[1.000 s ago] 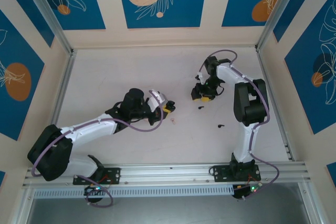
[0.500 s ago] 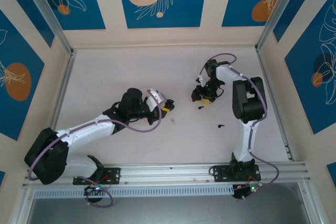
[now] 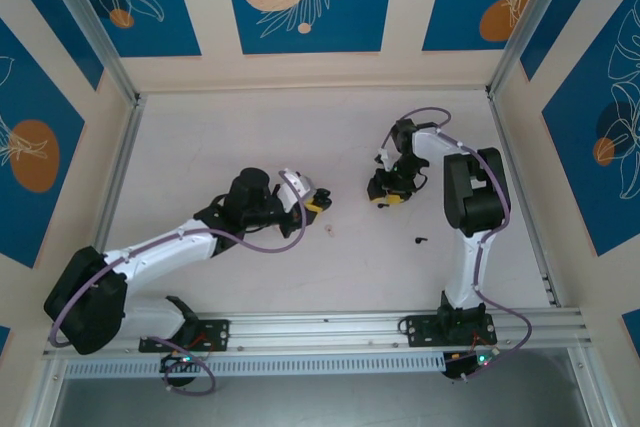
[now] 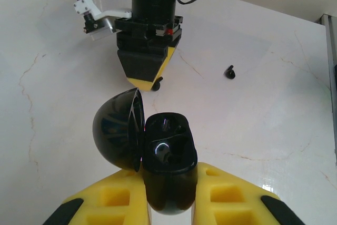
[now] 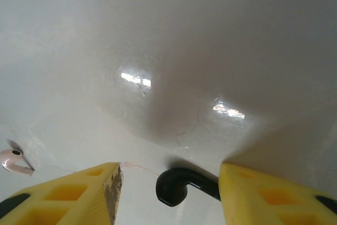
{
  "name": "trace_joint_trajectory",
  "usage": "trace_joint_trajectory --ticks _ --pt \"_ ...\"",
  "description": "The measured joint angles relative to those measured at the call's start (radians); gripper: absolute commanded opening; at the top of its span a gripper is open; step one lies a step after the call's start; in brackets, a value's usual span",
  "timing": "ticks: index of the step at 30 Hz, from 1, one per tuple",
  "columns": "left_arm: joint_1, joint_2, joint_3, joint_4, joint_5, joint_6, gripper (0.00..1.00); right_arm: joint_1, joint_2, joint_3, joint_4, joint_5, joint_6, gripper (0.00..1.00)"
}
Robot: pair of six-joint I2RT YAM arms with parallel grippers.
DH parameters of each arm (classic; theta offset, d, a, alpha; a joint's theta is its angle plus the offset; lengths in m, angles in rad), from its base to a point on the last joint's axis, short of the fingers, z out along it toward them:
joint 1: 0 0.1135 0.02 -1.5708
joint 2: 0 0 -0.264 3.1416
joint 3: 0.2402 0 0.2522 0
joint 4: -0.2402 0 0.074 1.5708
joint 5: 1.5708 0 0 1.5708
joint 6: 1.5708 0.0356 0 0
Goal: Insert the wireless bluetooth earbuds into the charging case
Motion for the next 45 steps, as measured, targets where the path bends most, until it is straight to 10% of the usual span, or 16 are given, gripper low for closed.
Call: trace_joint_trajectory --ticks 45 --pt "0.0 -0.055 -0.018 -0.048 -0.023 0.023 0.18 0.079 0.032 0.106 -0.144 0.105 0.305 0.36"
